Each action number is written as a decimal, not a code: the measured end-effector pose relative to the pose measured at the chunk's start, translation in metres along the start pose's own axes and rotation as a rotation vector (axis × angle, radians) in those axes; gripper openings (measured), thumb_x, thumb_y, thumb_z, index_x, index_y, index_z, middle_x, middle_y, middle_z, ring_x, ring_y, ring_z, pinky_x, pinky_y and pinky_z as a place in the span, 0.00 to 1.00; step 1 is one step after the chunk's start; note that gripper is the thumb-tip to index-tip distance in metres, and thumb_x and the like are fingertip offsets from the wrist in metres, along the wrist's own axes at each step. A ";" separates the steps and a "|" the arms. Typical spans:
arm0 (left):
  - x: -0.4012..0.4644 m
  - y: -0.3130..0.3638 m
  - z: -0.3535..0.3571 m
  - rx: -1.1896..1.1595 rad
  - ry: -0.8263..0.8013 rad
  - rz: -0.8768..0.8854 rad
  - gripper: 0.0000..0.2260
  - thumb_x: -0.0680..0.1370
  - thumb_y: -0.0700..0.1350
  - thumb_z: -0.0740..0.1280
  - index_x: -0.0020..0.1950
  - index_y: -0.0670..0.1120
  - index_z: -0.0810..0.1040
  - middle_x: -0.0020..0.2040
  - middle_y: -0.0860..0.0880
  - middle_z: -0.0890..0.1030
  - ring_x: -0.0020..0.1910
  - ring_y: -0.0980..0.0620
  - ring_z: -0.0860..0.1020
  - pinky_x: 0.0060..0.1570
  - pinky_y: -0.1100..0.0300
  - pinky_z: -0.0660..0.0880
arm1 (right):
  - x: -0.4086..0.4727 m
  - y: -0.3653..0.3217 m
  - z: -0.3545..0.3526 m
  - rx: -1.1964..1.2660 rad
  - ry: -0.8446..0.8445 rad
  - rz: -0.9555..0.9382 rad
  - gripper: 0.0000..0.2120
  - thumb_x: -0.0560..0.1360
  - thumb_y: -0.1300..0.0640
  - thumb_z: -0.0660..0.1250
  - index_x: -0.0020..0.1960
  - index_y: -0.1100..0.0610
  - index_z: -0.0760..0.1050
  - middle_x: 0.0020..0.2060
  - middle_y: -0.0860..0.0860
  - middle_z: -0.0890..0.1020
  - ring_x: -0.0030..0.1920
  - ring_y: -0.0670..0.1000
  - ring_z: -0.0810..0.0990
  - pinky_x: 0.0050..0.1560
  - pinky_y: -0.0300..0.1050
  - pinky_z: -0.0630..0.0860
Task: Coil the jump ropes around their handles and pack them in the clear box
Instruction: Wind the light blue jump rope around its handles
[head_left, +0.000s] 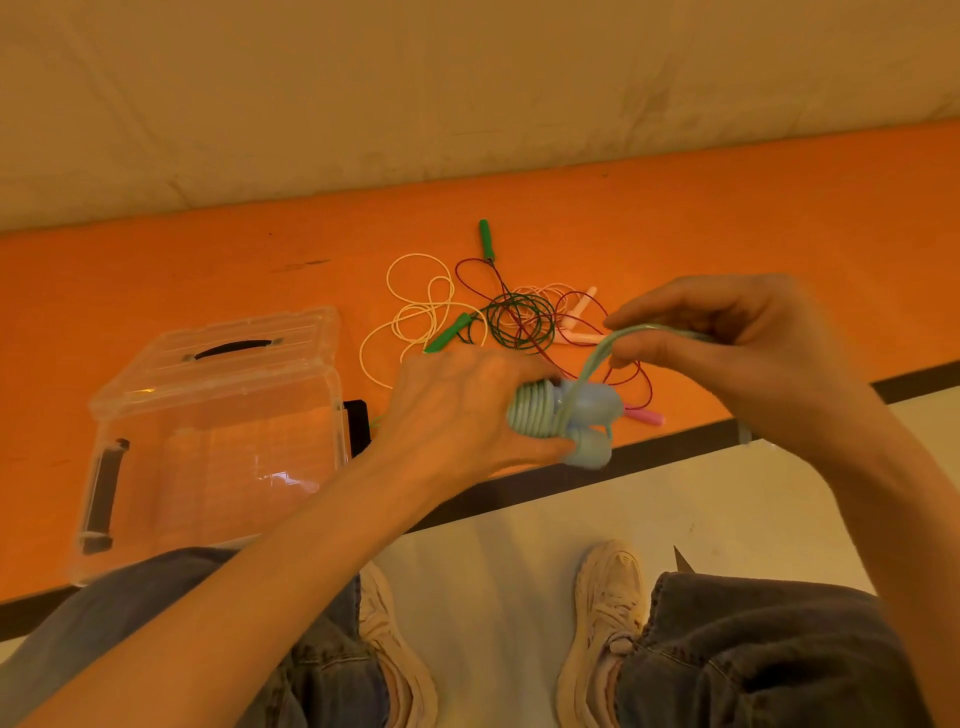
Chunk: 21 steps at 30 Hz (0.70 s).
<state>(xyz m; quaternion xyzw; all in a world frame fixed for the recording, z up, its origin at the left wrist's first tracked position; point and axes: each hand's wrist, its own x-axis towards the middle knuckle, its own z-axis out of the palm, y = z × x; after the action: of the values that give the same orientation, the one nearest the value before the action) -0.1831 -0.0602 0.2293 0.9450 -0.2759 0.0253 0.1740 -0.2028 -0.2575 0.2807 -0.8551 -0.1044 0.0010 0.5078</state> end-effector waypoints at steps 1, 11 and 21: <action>0.000 0.002 0.000 0.000 -0.025 0.031 0.23 0.65 0.71 0.64 0.55 0.61 0.79 0.46 0.58 0.83 0.44 0.55 0.79 0.31 0.61 0.58 | 0.003 0.002 0.002 -0.024 0.003 -0.003 0.09 0.67 0.53 0.71 0.46 0.53 0.82 0.38 0.46 0.85 0.39 0.41 0.83 0.40 0.30 0.75; -0.002 0.003 0.000 -0.088 -0.009 0.139 0.26 0.66 0.72 0.63 0.55 0.57 0.69 0.45 0.59 0.81 0.38 0.58 0.79 0.30 0.61 0.68 | 0.022 0.022 0.006 0.008 -0.006 0.099 0.05 0.72 0.66 0.70 0.47 0.62 0.81 0.38 0.51 0.84 0.36 0.38 0.82 0.38 0.27 0.73; -0.006 -0.002 0.000 -0.200 0.078 0.303 0.31 0.67 0.69 0.68 0.64 0.54 0.71 0.55 0.58 0.79 0.44 0.61 0.78 0.31 0.58 0.73 | 0.022 0.028 0.007 0.076 -0.065 0.137 0.06 0.72 0.64 0.69 0.48 0.62 0.81 0.36 0.48 0.83 0.33 0.36 0.79 0.34 0.27 0.71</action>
<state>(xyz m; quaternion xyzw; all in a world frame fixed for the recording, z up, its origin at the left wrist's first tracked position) -0.1867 -0.0556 0.2277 0.8688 -0.4094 0.0605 0.2719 -0.1770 -0.2603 0.2548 -0.8400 -0.0621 0.0673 0.5348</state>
